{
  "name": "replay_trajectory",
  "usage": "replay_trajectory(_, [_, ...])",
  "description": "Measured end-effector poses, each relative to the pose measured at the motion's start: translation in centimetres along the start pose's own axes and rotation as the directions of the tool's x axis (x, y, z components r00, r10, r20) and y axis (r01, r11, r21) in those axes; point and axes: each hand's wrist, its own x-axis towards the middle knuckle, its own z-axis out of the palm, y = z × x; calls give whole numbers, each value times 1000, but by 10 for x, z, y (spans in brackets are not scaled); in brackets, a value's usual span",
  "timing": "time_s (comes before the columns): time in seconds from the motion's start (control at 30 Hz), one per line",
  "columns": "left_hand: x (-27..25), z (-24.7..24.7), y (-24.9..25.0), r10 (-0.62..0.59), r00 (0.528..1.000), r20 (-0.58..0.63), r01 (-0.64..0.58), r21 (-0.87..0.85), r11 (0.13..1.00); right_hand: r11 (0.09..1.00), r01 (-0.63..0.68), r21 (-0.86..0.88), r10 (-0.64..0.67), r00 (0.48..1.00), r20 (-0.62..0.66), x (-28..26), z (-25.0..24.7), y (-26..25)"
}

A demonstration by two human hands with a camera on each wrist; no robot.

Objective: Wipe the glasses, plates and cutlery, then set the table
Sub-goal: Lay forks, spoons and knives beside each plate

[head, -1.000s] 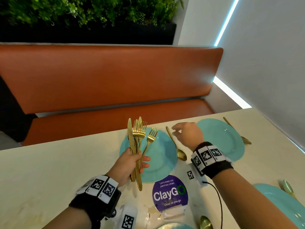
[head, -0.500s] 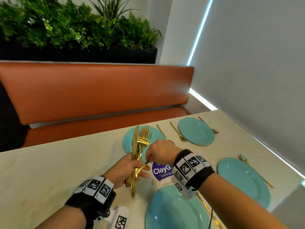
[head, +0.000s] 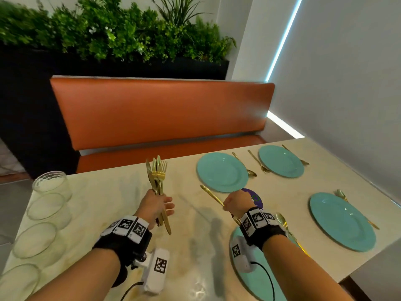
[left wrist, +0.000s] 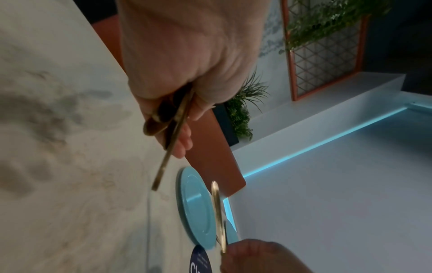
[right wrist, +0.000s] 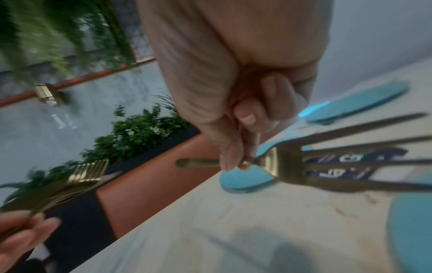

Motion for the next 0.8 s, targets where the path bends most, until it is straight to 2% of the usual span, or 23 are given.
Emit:
replay_trajectory(0.07, [7, -3, 2, -22, 1000, 8, 22, -34, 999, 994, -61, -95, 62, 998, 4, 22, 11, -9])
replay_trajectory(0.17, [20, -3, 5, -39, 999, 22, 40, -73, 996, 992, -74, -107, 75, 997, 5, 60, 22, -29])
replay_trajectory(0.33, [48, -2, 12, -73, 997, 7, 73, -122, 990, 984, -124, 126, 121, 992, 26, 117, 33, -59])
replay_trajectory(0.47, [70, -3, 18, -77, 997, -7, 75, -154, 985, 958, -181, 223, 177, 983, 39, 151, 28, -78])
replay_trajectory(0.8, [106, -10, 17, -65, 997, -38, 59, -128, 990, 939, -180, 293, 201, 979, -44, 189, 22, -95])
